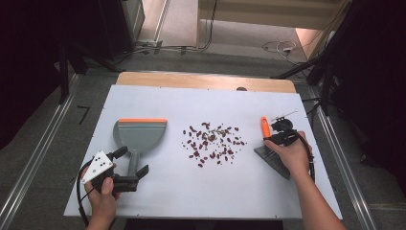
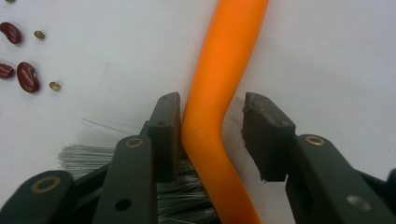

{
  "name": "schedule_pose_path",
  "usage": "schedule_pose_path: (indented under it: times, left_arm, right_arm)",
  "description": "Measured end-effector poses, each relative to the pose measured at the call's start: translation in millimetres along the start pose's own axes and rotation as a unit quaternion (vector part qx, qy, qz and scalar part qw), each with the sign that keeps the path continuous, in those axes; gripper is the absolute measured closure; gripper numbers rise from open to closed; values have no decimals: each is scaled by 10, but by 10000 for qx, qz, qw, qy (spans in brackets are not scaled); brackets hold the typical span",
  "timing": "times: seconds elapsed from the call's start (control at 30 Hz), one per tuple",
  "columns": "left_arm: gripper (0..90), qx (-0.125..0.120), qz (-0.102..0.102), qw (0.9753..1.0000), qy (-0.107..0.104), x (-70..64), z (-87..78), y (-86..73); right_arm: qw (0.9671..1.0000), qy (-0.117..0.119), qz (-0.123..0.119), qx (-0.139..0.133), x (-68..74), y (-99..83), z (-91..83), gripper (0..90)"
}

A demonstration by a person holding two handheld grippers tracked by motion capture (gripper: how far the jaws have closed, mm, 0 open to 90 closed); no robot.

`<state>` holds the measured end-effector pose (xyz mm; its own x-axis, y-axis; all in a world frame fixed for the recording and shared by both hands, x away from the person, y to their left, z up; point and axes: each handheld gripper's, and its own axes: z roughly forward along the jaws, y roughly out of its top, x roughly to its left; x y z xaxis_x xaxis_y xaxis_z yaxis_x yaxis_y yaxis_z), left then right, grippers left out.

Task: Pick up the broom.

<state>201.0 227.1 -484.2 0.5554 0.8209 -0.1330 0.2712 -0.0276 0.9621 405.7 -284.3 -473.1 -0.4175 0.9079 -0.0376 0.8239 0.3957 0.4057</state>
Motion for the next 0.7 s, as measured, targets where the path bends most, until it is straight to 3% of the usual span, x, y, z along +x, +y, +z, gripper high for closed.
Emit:
schedule_pose_path:
  times: [0.17,0.3,0.5,0.63,0.7]
  left_arm:
    - [2,19,5,10000,-17,-6,10,-3]
    - [2,22,24,10000,-42,-26,26,-1]
    - [2,49,42,10000,-73,-33,34,-2]
    - [2,42,41,10000,-72,-30,34,-1]
    - [2,42,37,10000,-64,-28,31,-2]
  right_arm:
    - [9997,158,180,-28,-38,-14,4,591]
    - [9994,121,325,-54,-59,-23,4,657]
    - [9991,91,399,-121,-55,-40,3,672]
    - [9988,-38,416,-241,-22,-67,2,674]
    - [9978,-52,486,-443,-19,-108,-3,674]
